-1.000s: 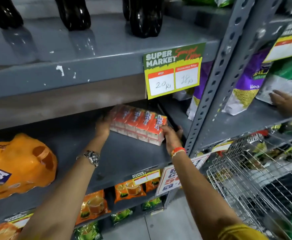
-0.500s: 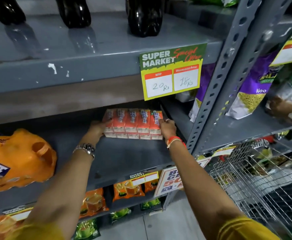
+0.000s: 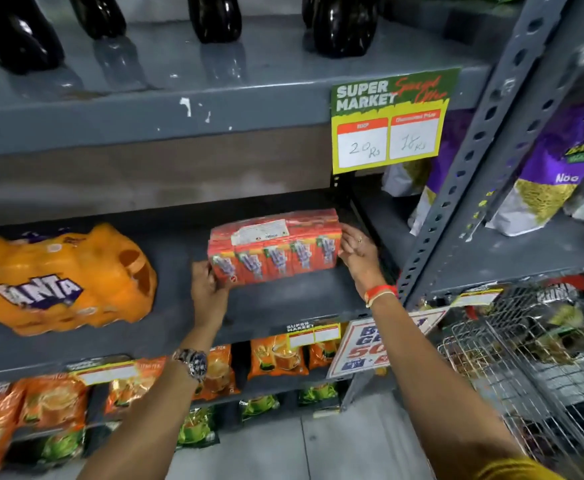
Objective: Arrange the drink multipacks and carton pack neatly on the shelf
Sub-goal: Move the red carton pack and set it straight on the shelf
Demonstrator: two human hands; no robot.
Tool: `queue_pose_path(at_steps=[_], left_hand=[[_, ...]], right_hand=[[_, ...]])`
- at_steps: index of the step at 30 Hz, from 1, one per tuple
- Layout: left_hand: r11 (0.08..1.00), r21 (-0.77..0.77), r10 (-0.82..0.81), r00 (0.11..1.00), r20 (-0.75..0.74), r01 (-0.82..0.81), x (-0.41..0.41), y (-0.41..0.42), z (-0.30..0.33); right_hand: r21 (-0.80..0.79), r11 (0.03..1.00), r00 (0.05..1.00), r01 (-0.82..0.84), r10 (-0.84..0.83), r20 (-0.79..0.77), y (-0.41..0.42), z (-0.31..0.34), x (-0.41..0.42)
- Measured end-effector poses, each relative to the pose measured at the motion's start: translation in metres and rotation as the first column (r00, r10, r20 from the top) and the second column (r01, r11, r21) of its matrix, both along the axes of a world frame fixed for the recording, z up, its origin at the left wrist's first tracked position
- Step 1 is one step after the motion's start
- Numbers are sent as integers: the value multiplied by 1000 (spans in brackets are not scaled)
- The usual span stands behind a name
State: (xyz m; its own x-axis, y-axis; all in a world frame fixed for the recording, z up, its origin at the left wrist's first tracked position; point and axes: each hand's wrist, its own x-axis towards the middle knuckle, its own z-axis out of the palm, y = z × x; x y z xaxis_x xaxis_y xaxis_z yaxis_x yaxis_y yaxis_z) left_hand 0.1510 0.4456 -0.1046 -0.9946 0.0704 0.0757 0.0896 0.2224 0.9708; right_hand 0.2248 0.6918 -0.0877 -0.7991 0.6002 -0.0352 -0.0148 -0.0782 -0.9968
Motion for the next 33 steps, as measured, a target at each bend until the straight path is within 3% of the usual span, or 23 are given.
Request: queue_pose_path(at_steps=[3, 7, 10, 12, 16, 22, 25, 28, 31, 33], left_hand=[[998, -23, 52, 997, -58, -54, 5, -1, 0], [961, 65, 272, 962, -20, -270, 32, 1, 1], [993, 89, 75, 996, 53, -80, 58, 10, -1], [990, 127, -83, 990, 115, 68, 64, 17, 5], [970, 135, -228, 954, 193, 204, 58, 21, 22], [899, 171, -438, 827, 351, 404, 23, 41, 34], [876, 203, -482, 795, 368, 437, 8, 54, 40], [876, 246, -482, 790, 378, 416, 0, 54, 50], [933, 127, -361, 867, 345, 338, -5, 49, 59], [955, -15, -283, 925, 253, 296, -4, 41, 63]], right_hand=[[-89, 993, 997, 76, -77, -13, -14, 3, -3], [-254, 956, 987, 144, -159, -39, -14, 26, -9], [-336, 940, 995, 64, -84, -46, -13, 34, -19], [-278, 960, 999, 34, -32, 11, -14, 35, -25], [-89, 990, 994, 105, -102, 39, -14, 30, -15], [5, 933, 923, 360, -355, -148, -64, 2, 26], [30, 924, 906, 382, -368, -208, -111, -8, 51], [81, 955, 940, 284, -261, -218, -151, -20, 63], [201, 972, 978, 121, -82, -191, -164, -26, 66], [146, 983, 978, 115, -86, -190, -154, -15, 61]])
